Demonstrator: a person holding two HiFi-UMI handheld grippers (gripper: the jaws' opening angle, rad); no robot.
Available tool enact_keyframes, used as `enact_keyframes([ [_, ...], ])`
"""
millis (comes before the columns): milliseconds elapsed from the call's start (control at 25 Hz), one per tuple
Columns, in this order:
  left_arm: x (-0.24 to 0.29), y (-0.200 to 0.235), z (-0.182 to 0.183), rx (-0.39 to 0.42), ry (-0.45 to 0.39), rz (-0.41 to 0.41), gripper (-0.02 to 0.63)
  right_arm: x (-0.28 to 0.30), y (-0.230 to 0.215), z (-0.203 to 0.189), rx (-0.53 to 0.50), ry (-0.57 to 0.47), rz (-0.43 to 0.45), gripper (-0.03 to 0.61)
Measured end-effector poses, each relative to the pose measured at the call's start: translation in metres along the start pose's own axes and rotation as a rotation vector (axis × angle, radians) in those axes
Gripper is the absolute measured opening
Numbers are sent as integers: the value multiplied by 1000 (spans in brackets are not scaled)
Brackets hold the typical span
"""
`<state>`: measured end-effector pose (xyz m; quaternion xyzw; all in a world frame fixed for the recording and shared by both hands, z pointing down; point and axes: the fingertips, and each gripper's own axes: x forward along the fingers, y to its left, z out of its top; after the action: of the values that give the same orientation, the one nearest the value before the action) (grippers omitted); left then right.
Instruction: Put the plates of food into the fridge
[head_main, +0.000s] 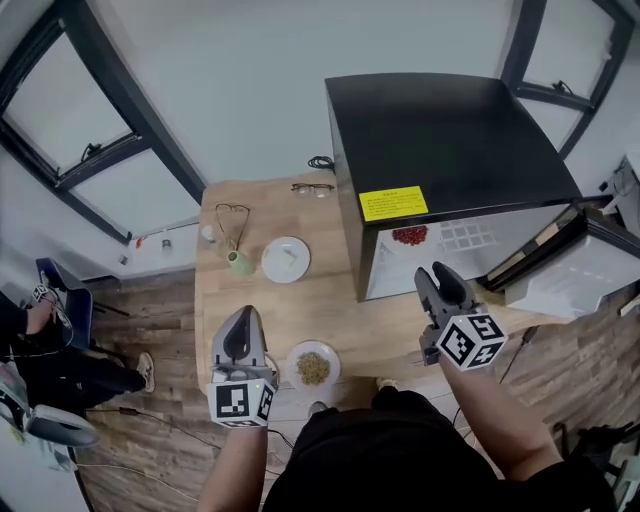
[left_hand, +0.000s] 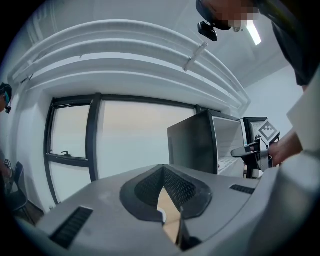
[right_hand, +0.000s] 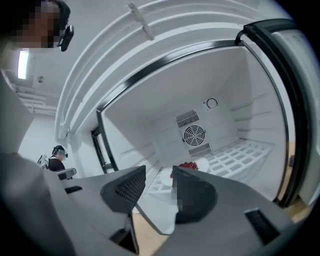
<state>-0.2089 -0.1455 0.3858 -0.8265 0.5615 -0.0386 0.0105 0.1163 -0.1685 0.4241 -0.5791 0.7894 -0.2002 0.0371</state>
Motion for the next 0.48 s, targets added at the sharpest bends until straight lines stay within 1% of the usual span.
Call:
enact_keyframes([
  [80,-12,12,-5,8,10,-11,3,-8,19,-24,25,18,16,184],
  [240,-38,29,-15,21,15,-61,3,-20,54,-87,132,87,28,178],
  [360,-59,44,-24,22,22,-93,3,-33,72,-135,226,147,-33,162],
  [480,-79,55,-35,67,36,-118,3,-50,91,-186,304,206,-79,147],
])
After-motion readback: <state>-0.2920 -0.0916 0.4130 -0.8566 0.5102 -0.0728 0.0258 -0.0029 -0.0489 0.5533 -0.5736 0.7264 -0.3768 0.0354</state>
